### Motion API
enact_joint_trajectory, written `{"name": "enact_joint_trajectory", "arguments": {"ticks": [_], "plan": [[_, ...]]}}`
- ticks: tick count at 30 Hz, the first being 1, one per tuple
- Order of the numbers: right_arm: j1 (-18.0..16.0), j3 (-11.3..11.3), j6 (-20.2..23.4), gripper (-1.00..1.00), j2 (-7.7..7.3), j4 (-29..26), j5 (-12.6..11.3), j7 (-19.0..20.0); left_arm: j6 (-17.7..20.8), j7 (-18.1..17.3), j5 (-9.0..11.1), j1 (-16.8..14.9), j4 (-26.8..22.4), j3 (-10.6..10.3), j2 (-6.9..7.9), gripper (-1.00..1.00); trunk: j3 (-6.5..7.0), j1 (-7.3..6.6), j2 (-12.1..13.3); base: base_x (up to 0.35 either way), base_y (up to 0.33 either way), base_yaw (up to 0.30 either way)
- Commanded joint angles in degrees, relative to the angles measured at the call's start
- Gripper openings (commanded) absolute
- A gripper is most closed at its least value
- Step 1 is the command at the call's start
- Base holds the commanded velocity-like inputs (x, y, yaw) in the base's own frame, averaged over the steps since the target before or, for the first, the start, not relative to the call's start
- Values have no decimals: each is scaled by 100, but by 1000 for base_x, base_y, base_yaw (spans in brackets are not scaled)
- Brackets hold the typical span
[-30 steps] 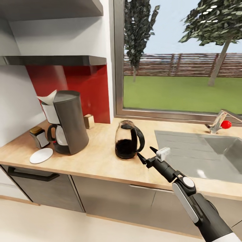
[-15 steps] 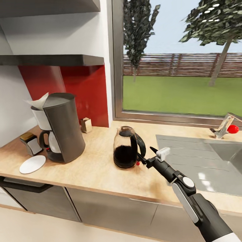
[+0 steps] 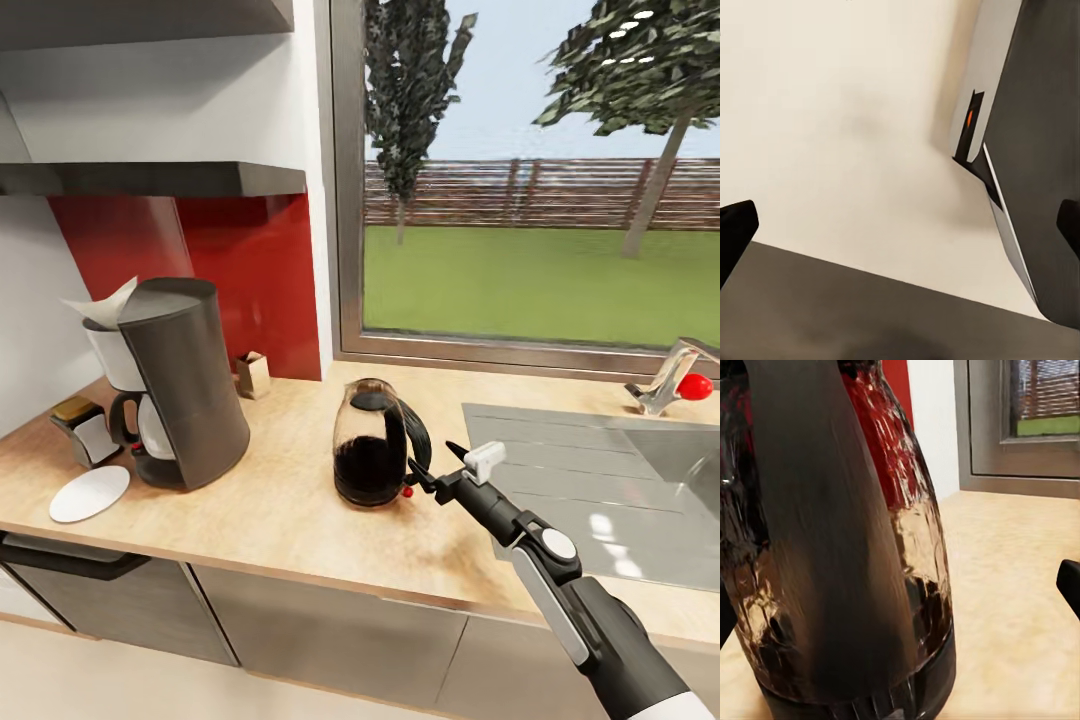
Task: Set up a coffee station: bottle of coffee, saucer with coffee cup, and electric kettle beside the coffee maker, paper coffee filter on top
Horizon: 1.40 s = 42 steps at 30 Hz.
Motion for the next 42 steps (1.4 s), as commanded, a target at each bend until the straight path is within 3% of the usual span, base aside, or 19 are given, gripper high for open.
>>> {"name": "enact_joint_trajectory", "arguments": {"ticks": [1,23,24,42], "plan": [[-5,10,4,100,-4,3,-58,10,22,-26,8,5,-15,40,1,100,-5,1,-4,0,5,0],[-5,11,4,100,-4,6,-52,28,20,-17,8,5,-6,47,-4,100,-5,1,-4,33,79,0],[-5,11,4,-100,-4,6,-52,28,20,-17,8,5,-6,47,-5,100,-5,1,-4,9,17,0],[-5,11,4,-100,-4,15,-52,28,20,-20,8,5,2,49,-8,100,-5,1,-4,0,1,0]]}}
